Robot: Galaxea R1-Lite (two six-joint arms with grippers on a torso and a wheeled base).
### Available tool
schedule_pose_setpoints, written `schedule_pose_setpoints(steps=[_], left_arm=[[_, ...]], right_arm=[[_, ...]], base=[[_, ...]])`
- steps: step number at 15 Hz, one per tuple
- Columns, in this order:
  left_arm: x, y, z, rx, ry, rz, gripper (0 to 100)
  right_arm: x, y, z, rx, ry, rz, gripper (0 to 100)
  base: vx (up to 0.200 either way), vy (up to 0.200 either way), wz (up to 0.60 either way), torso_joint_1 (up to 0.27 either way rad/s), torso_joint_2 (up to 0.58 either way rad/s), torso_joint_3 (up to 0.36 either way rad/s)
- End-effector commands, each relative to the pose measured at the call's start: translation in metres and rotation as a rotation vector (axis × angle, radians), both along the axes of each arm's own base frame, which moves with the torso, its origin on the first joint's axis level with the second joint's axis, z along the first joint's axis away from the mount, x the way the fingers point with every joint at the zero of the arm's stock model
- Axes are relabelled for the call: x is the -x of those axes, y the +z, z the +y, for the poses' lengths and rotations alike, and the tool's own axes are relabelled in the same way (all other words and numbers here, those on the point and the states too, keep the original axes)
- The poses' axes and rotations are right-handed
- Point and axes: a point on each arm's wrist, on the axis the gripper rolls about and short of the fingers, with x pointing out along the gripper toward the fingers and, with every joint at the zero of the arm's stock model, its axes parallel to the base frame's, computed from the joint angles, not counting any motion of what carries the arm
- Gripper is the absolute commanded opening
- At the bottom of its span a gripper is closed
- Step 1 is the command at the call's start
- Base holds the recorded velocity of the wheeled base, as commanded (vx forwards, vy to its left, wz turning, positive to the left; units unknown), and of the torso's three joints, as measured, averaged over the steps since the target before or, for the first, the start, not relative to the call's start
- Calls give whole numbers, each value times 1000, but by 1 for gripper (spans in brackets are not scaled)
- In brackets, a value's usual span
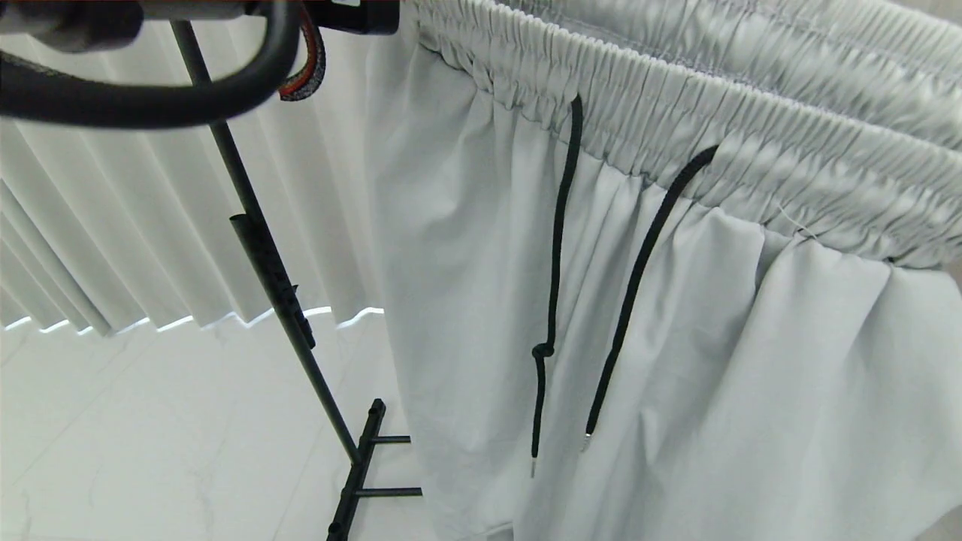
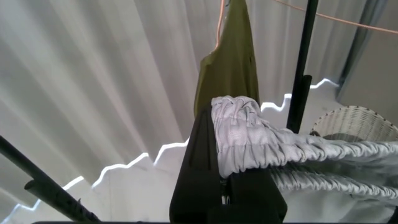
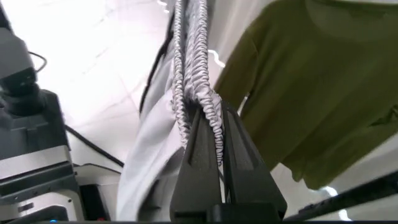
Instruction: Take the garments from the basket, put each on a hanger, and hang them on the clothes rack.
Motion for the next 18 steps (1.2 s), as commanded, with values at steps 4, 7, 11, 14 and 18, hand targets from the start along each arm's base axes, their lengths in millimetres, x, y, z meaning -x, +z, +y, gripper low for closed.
schedule_pose_setpoints(steps=[4,7,11,14,18], left_arm=[[12,-3,18,-42,1,65,0],[26,-10,35,-104,-12,127,0],[51,-23,36,-100,-124,177,0],[72,-33,35,-125,-243,189,0],[75,-31,35,-122,-259,183,0]], right_arm=[[-31,-1,14,19,-255,-35,0],[-60,3,36,-45,-336,-85,0],[-83,7,59,-141,-360,-152,0],[-86,7,62,-145,-360,-155,0],[-86,7,61,-147,-367,-157,0]], base=[[0,0,0,0,0,0],[0,0,0,0,0,0],[0,0,0,0,0,0],[0,0,0,0,0,0],[0,0,0,0,0,0]])
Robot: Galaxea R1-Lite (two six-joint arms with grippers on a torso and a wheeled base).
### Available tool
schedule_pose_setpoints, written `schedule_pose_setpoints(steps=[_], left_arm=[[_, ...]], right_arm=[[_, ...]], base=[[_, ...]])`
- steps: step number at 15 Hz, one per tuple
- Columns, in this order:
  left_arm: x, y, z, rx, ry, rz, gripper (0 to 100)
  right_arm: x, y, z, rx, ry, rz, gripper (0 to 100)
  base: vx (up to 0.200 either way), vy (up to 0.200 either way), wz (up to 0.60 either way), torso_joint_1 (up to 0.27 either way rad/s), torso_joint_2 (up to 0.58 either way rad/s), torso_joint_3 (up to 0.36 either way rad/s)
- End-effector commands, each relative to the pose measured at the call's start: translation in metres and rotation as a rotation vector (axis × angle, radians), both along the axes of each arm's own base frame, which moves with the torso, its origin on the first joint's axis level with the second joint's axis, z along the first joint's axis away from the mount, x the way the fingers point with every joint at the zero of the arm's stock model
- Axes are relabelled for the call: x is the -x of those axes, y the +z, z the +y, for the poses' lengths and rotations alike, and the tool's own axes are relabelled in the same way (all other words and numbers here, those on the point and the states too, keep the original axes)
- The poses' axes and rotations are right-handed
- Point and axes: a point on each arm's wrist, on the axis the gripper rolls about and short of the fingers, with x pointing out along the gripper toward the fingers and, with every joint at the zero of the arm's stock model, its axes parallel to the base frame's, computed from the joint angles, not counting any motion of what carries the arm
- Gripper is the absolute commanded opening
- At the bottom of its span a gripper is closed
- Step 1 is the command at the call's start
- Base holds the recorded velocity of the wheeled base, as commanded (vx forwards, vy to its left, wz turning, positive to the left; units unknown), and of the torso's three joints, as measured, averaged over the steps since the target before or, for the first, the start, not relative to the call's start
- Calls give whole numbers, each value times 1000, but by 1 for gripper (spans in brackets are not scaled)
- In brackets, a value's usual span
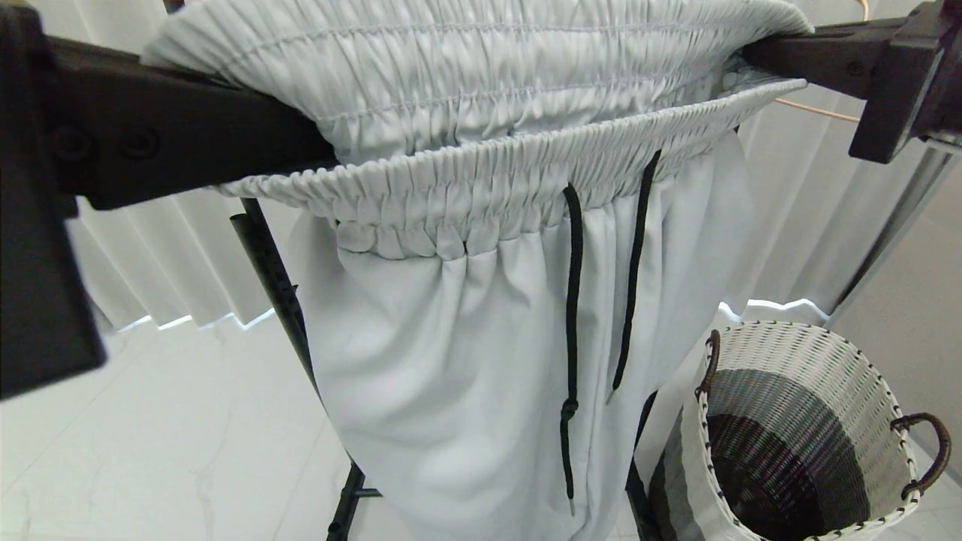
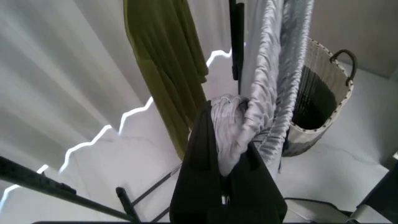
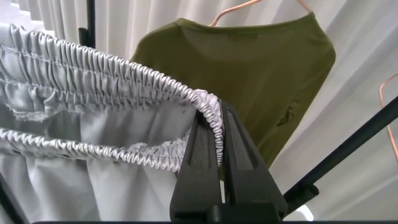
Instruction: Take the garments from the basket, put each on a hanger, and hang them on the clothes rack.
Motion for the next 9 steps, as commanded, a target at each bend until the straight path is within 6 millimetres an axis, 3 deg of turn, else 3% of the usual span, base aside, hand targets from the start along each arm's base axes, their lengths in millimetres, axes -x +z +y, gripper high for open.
schedule_pose_setpoints(steps=[1,5,9], left_arm=[[1,1,2,5,-5,-2,0],[-1,6,0,14,4,-17,0],[-30,5,-9,-29,133,-29,0]], right_arm=[[-1,-1,0,3,-3,3,0],[5,3,-9,-9,-12,-9,0],[23,2,-29,37,-21,36,0]], base=[[0,0,0,0,0,0],[0,0,0,0,0,0],[0,0,0,0,0,0]])
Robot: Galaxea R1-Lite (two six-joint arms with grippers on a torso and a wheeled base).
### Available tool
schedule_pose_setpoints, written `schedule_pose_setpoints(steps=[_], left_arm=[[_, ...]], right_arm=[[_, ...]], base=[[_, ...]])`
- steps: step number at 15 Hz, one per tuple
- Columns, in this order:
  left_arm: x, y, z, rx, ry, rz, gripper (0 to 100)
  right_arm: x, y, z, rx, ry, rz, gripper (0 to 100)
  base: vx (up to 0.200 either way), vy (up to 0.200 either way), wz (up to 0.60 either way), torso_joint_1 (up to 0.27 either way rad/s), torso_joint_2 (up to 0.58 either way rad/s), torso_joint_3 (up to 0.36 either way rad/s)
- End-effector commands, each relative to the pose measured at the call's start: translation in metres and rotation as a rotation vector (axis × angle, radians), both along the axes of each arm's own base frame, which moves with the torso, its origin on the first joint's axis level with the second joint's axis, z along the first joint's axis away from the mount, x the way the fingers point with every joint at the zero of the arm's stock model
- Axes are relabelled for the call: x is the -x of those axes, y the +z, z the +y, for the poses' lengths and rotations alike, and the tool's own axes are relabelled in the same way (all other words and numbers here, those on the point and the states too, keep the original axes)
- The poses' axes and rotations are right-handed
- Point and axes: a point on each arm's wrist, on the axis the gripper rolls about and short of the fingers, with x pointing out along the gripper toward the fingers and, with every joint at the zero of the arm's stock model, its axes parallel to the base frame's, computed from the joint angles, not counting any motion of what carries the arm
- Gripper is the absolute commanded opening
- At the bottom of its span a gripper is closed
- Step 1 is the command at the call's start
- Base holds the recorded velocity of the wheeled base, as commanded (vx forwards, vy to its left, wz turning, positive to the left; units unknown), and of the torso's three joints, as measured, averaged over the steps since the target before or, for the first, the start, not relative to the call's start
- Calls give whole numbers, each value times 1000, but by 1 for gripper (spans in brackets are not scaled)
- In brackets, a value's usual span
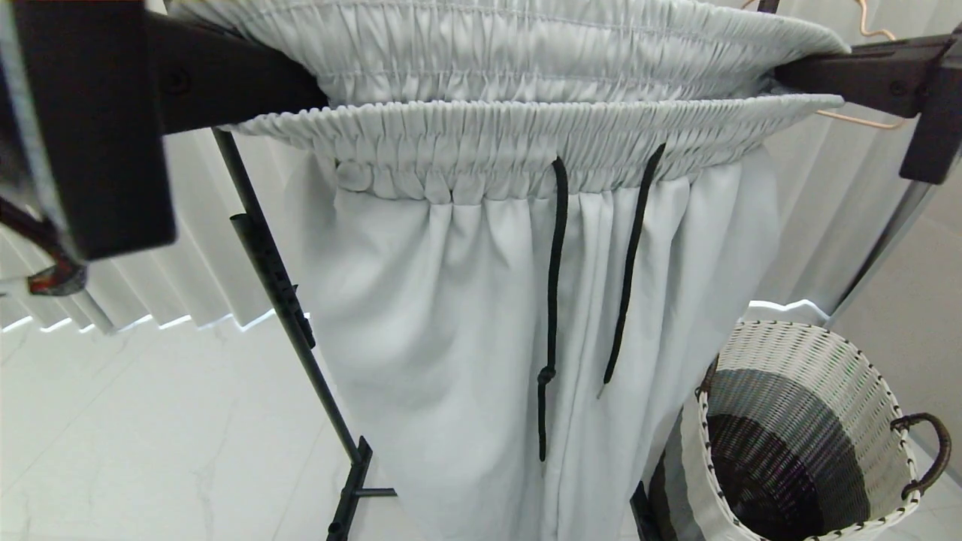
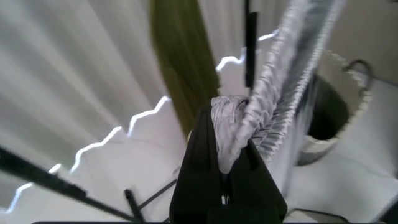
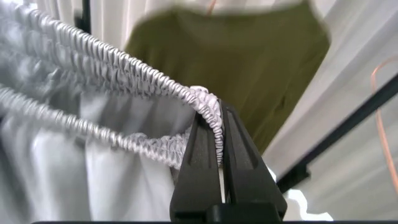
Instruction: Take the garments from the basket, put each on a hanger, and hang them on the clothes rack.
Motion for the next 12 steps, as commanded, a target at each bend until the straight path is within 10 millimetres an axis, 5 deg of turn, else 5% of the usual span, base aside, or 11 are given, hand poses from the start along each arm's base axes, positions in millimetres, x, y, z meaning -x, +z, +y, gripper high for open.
schedule_pose_setpoints(steps=[1,12], left_arm=[[-13,-4,-12,-19,34,5,0],[-23,-2,-21,22,64,-17,0]], right_arm=[[14,1,-14,0,2,-1,0],[18,-6,-10,23,28,18,0]], base=[[0,0,0,0,0,0],[0,0,0,0,0,0]])
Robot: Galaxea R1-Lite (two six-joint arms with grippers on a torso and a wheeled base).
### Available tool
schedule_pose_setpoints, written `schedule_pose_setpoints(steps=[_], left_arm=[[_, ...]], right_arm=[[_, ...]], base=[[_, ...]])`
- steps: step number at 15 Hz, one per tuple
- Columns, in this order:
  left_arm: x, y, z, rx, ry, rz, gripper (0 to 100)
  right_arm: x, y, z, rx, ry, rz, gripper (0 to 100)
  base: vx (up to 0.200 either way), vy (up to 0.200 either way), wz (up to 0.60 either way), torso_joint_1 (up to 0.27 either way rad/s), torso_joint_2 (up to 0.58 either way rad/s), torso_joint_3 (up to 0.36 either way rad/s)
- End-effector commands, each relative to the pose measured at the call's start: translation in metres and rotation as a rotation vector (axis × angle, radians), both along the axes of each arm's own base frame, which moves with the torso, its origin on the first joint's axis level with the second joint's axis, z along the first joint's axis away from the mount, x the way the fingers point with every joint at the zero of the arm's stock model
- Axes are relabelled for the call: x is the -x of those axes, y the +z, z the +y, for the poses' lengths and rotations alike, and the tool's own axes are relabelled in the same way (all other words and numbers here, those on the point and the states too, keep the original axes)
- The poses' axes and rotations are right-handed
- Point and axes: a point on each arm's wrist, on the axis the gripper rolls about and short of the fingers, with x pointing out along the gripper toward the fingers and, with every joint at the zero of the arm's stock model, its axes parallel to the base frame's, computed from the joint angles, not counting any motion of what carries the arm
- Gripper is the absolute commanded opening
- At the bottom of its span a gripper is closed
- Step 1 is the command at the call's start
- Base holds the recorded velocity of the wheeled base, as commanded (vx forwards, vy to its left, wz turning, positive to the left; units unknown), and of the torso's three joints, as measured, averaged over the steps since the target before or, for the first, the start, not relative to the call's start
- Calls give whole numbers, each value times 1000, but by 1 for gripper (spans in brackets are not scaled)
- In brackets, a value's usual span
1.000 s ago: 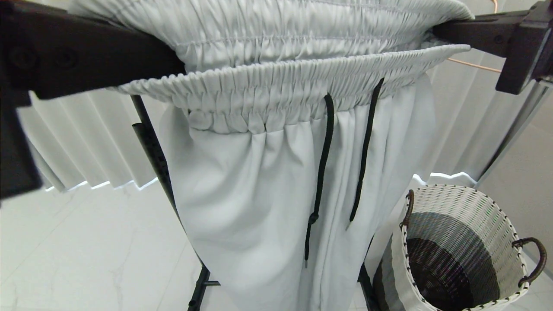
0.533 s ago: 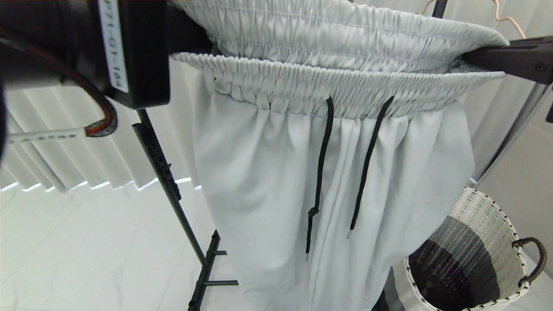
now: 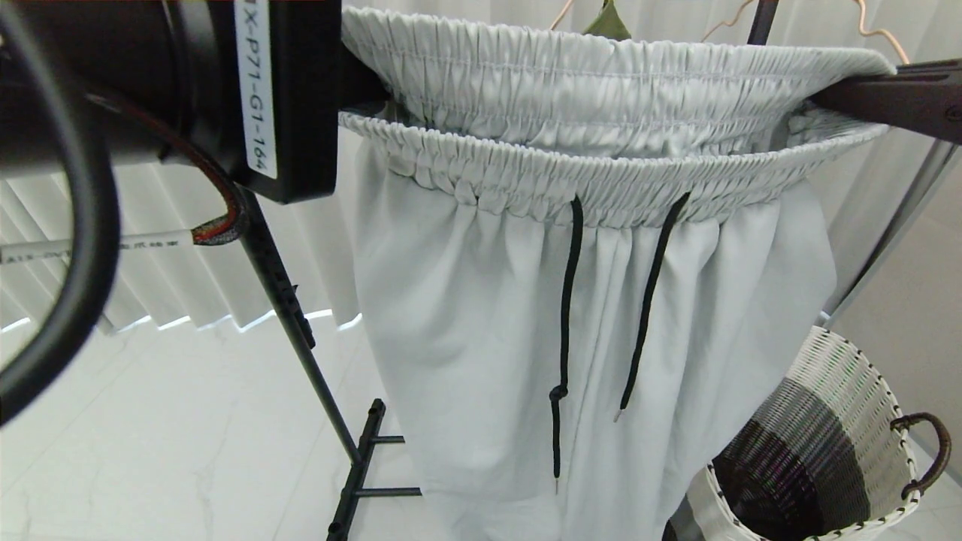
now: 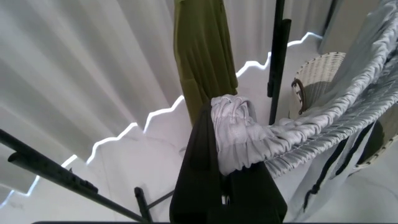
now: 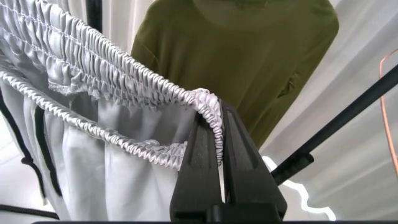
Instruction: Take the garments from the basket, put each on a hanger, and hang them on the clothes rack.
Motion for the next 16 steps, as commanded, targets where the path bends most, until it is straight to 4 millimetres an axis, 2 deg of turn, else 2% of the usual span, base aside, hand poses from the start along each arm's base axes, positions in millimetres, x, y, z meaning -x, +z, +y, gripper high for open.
schedule_pose_setpoints(steps=[1,6,7,11,16], left_arm=[[0,0,-1,0,-1,0,0],[1,2,1,-4,-2,-9,0],[1,2,1,-4,-2,-9,0],[-3,1,2,-7,14,-9,0],[-20,2,16,-31,120,-22,0]], right_arm=[[0,-1,0,2,0,3,0],[-1,-1,1,5,-2,7,0],[-1,-2,1,6,-2,8,100],[2,-8,-4,9,-7,15,100],[26,-15,-24,-4,127,5,100]], base=[[0,0,0,0,0,0],[0,0,0,0,0,0],[0,0,0,0,0,0],[0,0,0,0,0,0],[0,0,0,0,0,0]])
